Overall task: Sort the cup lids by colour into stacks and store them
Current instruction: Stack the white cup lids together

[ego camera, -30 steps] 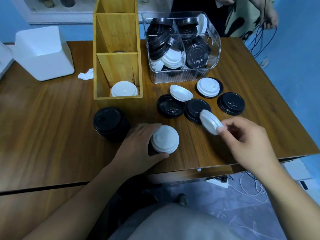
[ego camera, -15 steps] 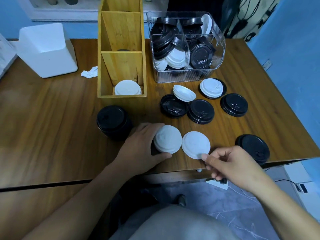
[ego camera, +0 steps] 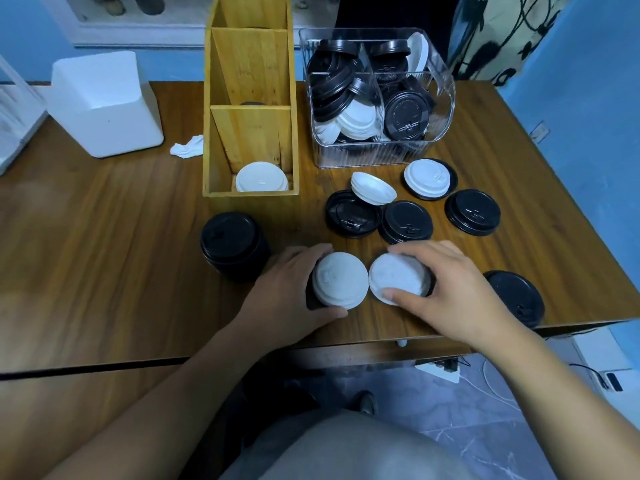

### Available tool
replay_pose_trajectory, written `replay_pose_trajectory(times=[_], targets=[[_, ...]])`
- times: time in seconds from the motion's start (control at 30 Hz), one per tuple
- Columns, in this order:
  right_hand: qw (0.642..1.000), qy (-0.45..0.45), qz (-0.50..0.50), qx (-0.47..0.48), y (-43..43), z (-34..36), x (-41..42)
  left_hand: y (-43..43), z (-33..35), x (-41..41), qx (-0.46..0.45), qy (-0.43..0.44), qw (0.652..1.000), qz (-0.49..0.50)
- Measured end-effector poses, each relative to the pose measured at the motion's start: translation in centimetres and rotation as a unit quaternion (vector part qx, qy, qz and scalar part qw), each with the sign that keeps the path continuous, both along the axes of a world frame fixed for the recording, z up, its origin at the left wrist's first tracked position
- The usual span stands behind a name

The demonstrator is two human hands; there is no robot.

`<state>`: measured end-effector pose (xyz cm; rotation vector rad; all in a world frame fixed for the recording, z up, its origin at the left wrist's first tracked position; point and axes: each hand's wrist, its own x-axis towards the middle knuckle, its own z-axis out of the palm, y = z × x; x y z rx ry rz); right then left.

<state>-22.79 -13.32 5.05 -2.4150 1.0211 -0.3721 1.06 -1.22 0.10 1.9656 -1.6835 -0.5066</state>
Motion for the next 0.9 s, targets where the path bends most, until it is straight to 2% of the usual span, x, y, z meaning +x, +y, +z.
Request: replay_pose_trajectory(times=[0.07,0.23,0.33,0.43,0.53,0.63,0.9], targets=[[0.999,0.011,0.011,-0.034,-0.5,0.6,0.8,0.0,0.2,-0.1,-0.002,0.000,1.000,0.002],[0.991,0.121,0.025,-0.046,-1.9,2.0,0.7,0.0,0.4,-0.2,0.004,0.004,1.000,0.005],[0.998,0.010,-0.010,-0.064,-1.1,2.6,1.1,0.0,0.5,-0.2,-0.001,0.001,1.000,0.002],[0.995,-0.081,0.034,-0.038,1.0,1.4,3.5,0.0,0.5,-0.2,-0.014,-0.005,1.000,0.003],[0.994,-0.074,0.081,-0.019,2.1,-1.4,5.2,0.0,0.5,-0.2,-0.005,-0.003,1.000,0.003],[0.993,-0.081,0.087,-0.025,2.0,-3.1,5.4,-0.1,0.3,-0.2,-0.019,-0.003,1.000,-0.004],[0.993,-0.043,0.107,-0.025,1.5,-3.6,5.4,0.0,-0.1,-0.1,-0.033,-0.018,0.999,-0.024]])
